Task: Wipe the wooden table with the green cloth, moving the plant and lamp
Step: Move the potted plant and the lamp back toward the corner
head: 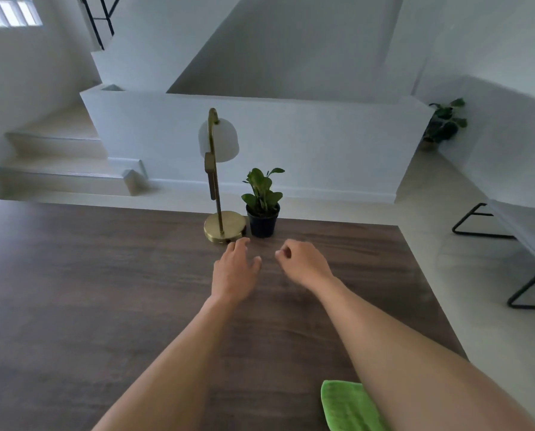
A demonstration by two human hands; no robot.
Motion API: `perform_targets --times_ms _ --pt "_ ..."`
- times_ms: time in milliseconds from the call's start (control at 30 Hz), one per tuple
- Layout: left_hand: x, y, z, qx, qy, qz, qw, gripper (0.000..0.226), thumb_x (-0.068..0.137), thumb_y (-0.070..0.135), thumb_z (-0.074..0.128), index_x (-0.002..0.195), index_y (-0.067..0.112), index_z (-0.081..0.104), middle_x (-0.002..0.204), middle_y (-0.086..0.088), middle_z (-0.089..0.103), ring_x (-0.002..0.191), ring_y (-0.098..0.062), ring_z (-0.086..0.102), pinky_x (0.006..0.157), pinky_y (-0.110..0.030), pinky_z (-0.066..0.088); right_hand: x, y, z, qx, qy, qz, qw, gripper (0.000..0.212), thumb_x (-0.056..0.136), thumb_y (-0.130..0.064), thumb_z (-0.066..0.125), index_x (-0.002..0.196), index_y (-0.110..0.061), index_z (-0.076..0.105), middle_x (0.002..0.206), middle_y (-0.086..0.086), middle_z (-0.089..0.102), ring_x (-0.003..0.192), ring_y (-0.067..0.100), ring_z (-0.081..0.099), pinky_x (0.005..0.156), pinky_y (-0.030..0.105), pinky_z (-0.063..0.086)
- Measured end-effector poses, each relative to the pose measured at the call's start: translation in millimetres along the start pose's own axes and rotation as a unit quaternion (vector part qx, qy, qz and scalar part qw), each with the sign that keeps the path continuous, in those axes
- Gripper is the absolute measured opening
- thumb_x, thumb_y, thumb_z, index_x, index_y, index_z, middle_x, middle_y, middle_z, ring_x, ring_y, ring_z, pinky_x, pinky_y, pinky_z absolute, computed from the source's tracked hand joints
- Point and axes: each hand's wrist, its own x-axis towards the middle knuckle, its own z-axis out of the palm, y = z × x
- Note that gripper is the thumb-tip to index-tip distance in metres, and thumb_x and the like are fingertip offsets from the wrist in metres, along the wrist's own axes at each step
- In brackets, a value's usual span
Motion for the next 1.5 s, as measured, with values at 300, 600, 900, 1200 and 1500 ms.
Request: perform_targets --times_ms 300,600,900,1200,1500 --pt "75 -21 25 -0.124 -0.029 -0.077 0.989 0.059 0.092 0.029 0.061 0.143 0.011 0.037 0.140 -0.006 0.050 0.122 -0.022 0.052 0.103 -0.040 0.042 73 17 32 0.186 -0.009 0.086 0.979 0.055 0.097 -0.038 0.056 0.147 -0.020 0.039 0.144 0.001 0.050 0.127 0.020 0.051 0.103 0.034 0.042" --pt "116 -14 43 -0.207 -0.009 -0.076 0.975 0.057 0.092 0.021 0.061 0.143 0.016 0.036 0.139 -0.005 0.051 0.125 -0.023 0.050 0.102 -0.038 0.041 119 25 35 0.192 -0.026 0.055 0.980 0.063 0.094 -0.036 0.062 0.149 -0.025 0.034 0.148 -0.001 0.047 0.134 0.024 0.045 0.110 0.045 0.038" --pt "115 -11 47 -0.226 -0.002 -0.082 0.971 0.054 0.090 0.019 0.066 0.139 0.017 0.043 0.132 -0.002 0.056 0.121 -0.020 0.052 0.098 -0.033 0.041 116 25 28 0.217 -0.006 0.036 0.976 0.059 0.092 -0.033 0.065 0.145 -0.023 0.041 0.142 -0.003 0.052 0.124 0.022 0.051 0.103 0.039 0.042" --pt "58 16 53 -0.232 -0.025 -0.056 0.971 0.063 0.086 0.029 0.070 0.141 0.018 0.041 0.136 0.000 0.053 0.122 -0.016 0.050 0.104 -0.038 0.042 49 55 -3 0.246 0.007 0.055 0.968 0.052 0.085 -0.038 0.072 0.132 -0.025 0.054 0.128 -0.006 0.062 0.113 0.016 0.058 0.102 0.041 0.046" --pt "-38 49 48 -0.241 -0.052 -0.026 0.969 0.058 0.086 0.034 0.070 0.137 0.017 0.047 0.132 -0.001 0.055 0.109 -0.017 0.060 0.098 -0.038 0.049 -57 76 -35 0.276 0.015 0.074 0.958 0.048 0.081 -0.036 0.077 0.122 -0.018 0.061 0.113 -0.006 0.068 0.106 0.013 0.063 0.101 0.038 0.048"
